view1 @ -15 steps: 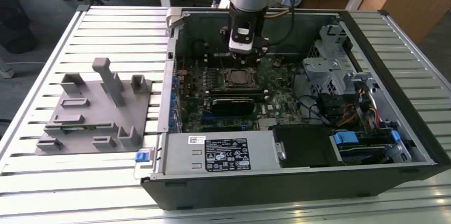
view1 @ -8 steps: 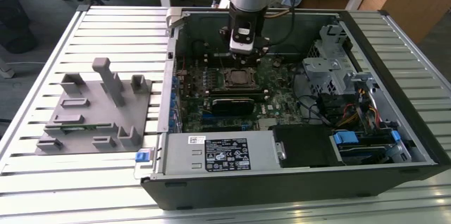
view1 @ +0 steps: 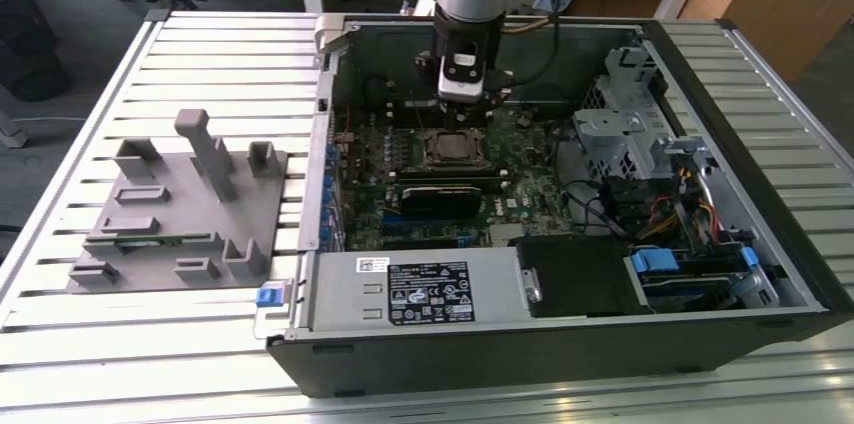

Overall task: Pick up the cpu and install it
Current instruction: 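Install the first cpu locking lever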

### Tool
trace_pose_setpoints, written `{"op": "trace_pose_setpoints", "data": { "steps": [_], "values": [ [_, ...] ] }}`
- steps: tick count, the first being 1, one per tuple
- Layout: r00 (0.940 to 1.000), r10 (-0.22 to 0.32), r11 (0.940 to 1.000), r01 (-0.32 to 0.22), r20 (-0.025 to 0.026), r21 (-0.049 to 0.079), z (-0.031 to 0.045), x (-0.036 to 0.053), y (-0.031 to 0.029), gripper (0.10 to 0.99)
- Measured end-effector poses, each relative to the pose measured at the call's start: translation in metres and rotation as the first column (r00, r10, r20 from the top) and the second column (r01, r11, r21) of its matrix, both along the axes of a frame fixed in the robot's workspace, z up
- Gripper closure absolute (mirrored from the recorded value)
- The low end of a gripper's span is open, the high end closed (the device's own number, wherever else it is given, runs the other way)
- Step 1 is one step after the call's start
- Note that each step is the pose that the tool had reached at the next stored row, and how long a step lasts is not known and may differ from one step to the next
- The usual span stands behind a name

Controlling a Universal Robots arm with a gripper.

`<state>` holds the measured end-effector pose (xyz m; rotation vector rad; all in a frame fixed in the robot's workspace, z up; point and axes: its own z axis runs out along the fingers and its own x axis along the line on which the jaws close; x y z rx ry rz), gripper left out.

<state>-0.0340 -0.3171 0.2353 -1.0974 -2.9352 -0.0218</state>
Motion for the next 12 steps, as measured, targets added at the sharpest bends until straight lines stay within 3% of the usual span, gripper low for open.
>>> {"op": "trace_pose_setpoints", "data": {
  "steps": [12],
  "values": [
    [0.9966,0.083,0.9966,-0.083,0.0,0.0,0.0,0.0,0.0,0.98]
  ]
}}
